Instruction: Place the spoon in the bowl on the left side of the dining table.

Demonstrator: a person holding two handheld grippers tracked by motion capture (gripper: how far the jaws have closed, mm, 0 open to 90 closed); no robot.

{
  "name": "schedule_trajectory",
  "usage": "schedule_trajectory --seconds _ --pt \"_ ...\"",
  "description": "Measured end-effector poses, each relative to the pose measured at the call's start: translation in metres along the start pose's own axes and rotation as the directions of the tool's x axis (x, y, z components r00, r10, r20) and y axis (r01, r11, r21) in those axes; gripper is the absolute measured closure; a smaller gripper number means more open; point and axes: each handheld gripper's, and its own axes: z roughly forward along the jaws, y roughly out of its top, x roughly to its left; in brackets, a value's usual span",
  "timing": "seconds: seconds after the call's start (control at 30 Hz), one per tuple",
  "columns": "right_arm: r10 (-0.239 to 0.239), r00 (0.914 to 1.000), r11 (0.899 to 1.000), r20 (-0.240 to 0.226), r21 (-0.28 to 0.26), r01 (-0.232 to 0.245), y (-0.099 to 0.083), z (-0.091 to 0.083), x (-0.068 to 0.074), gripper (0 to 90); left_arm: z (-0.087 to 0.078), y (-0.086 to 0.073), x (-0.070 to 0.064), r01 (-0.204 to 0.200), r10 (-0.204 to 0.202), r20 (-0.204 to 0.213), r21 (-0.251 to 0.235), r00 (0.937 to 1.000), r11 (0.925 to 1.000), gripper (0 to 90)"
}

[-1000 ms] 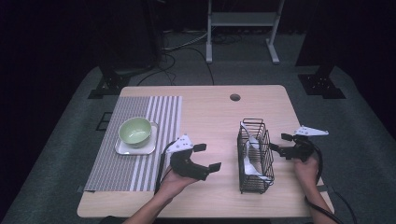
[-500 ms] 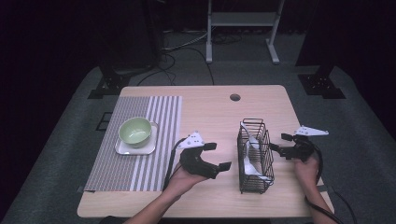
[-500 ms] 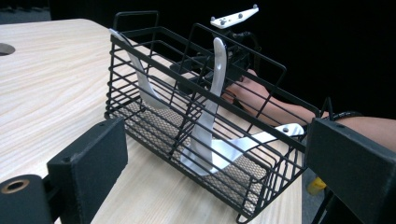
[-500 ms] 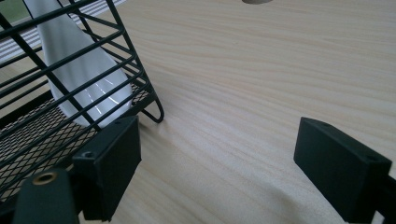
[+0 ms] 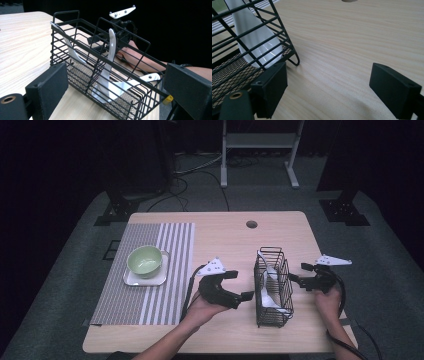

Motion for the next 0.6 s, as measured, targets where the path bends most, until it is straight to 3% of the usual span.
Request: schedule_trajectory --seconds 0.5,0.6 --pt "0.001 1.0000 1.000 -0.003 -0.003 -0.001 0.000 0.000 0.000 13.7 0.017 0.008 -0.004 0.016 -0.016 0.013 0.002 0.9998 0.9999 6.9" --pt "0.001 1.0000 1.000 -0.003 -0.003 -0.001 0.000 0.000 0.000 13.7 0.018 0.009 -0.005 0.008 -0.008 0.021 0.000 0.9998 1.0000 11.2"
